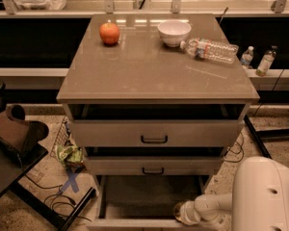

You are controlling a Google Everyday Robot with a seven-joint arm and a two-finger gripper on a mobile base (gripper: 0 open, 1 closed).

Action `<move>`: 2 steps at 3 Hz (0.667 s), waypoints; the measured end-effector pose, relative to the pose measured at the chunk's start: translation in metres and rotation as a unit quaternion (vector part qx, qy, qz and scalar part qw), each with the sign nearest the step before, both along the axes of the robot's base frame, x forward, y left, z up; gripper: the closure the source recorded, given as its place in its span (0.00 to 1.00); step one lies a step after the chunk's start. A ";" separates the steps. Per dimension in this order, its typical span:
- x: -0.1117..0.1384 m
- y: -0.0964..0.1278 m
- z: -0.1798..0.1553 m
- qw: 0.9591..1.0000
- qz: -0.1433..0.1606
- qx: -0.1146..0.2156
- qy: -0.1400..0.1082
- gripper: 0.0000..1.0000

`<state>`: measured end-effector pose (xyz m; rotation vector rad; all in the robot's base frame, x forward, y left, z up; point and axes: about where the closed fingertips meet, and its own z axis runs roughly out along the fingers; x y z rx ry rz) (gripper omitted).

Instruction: Open bottom drawer

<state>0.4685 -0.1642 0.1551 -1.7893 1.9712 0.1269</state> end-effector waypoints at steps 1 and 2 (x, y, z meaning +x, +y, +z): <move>0.000 0.000 0.000 1.000 0.000 0.000 0.000 1.00; -0.034 -0.004 0.000 1.000 -0.002 -0.004 0.027 1.00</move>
Offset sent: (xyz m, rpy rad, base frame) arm -0.1335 -0.0172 0.0038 -0.0342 0.2051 -0.0179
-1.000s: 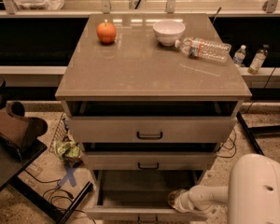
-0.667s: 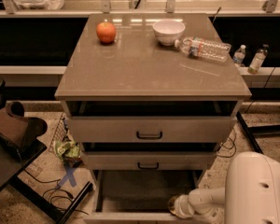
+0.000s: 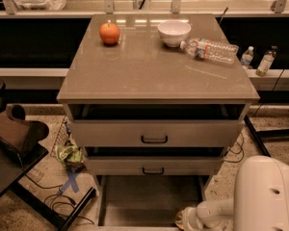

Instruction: Open bottom drawer

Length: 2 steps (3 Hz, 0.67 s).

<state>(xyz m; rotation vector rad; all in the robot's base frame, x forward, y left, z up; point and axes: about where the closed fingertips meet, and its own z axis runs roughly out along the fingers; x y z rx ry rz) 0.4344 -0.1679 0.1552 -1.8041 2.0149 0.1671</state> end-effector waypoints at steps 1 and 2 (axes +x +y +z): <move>-0.039 -0.008 0.004 0.999 -0.016 0.001 0.029 1.00; -0.039 -0.007 0.004 0.999 -0.016 0.002 0.030 0.79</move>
Offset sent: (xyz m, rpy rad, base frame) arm -0.0389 -0.0076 0.0041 0.0027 0.0587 -0.0314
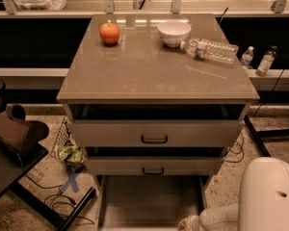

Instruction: Open bottom drawer

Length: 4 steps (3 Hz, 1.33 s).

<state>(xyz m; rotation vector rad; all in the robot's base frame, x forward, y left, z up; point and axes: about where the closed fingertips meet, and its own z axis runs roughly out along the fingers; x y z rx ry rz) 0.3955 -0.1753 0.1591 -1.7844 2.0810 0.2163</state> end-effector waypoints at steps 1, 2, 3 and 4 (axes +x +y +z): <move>-0.001 0.001 -0.001 1.000 0.000 0.001 0.001 0.55; -0.001 0.002 -0.001 1.000 0.001 0.001 0.001 0.32; -0.002 0.003 -0.002 1.000 0.001 0.002 0.002 0.08; -0.003 0.004 -0.003 1.000 0.002 0.002 0.003 0.00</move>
Offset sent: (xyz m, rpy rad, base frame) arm -0.0006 0.0008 -0.0005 0.0010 0.0012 0.0006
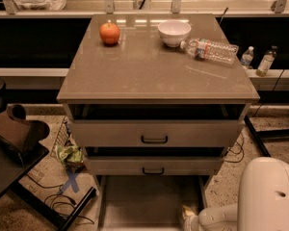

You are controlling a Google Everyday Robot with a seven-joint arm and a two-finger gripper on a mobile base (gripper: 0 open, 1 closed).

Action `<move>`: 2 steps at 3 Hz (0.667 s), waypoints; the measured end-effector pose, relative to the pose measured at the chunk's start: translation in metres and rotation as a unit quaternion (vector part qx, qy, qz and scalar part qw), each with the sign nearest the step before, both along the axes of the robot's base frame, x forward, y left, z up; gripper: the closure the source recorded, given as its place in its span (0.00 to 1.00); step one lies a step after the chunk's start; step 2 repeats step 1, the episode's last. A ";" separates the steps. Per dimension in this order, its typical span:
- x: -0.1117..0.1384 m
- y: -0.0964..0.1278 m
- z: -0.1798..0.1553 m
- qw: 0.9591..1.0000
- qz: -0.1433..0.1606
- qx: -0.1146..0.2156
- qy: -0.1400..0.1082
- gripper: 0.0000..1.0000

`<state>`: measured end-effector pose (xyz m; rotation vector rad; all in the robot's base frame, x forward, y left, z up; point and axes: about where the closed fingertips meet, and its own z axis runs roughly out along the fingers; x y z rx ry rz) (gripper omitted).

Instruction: Open bottom drawer

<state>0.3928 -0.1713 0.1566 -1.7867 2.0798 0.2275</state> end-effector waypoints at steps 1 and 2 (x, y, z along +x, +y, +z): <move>0.000 0.000 0.000 1.000 0.000 0.000 0.000 0.00; 0.000 0.000 0.000 1.000 0.000 0.000 0.000 0.00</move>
Offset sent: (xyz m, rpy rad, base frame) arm 0.0000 0.0000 0.0000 0.0000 0.0000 0.0000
